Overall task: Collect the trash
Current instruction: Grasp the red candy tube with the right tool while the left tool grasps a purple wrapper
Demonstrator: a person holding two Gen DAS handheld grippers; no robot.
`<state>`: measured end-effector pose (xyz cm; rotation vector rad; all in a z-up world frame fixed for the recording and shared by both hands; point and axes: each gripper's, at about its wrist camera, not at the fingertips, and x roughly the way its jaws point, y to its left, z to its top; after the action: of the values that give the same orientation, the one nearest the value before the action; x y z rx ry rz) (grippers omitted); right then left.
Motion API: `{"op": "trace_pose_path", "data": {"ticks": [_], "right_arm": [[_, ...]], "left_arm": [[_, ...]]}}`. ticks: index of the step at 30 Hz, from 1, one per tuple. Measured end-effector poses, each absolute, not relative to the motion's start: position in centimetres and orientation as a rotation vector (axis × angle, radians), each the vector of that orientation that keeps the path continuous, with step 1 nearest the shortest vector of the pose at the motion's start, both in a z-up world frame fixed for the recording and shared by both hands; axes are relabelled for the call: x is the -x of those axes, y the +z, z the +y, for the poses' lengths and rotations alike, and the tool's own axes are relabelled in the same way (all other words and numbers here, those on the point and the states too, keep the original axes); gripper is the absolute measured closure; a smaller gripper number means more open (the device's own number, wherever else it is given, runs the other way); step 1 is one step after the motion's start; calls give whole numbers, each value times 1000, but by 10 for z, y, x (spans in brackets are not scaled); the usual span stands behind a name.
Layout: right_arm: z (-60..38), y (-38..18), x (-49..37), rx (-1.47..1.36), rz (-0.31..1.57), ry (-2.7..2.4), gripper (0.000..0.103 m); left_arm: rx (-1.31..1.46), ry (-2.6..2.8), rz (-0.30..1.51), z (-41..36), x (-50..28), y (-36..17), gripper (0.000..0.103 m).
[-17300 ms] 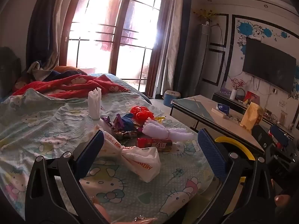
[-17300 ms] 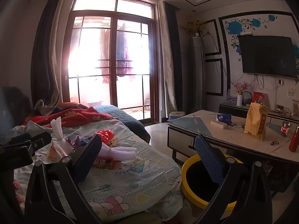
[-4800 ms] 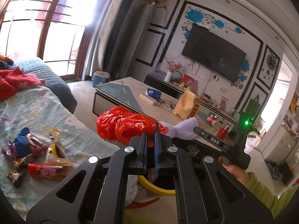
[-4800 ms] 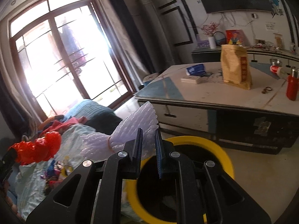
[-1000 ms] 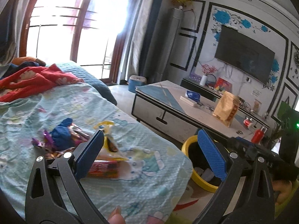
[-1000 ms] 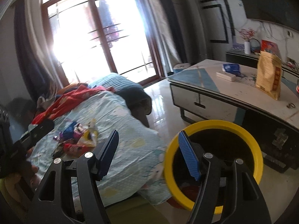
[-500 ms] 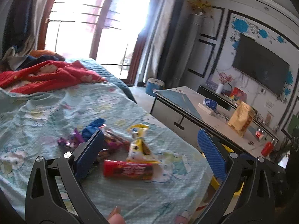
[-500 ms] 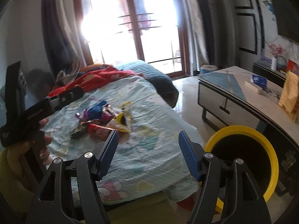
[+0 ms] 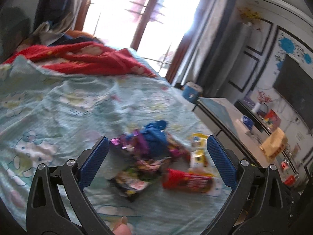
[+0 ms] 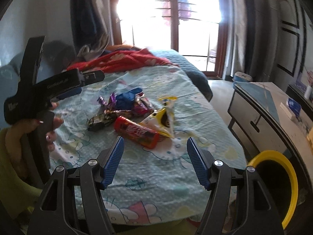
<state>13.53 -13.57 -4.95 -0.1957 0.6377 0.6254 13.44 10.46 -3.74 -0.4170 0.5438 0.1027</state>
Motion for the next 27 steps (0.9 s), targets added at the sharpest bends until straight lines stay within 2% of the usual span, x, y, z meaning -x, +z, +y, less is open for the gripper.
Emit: {"op": "trace_pose_path", "data": {"ticks": [5,10,22,27], "right_arm": [[-110,-62,-151,260,664,657,39],[-80,-78,-163,365,671,701,39],[-35,-106,-183,546,686,753,39],[-32,-113,-185,539,709,771,50]], "left_arm": [[469,146,577,128,-136,-52,12],[507,147,605,140,-143,-64,21],[653,105,668,159,-164,-95,50],[716,87,679,165,-169,-105,66]]}}
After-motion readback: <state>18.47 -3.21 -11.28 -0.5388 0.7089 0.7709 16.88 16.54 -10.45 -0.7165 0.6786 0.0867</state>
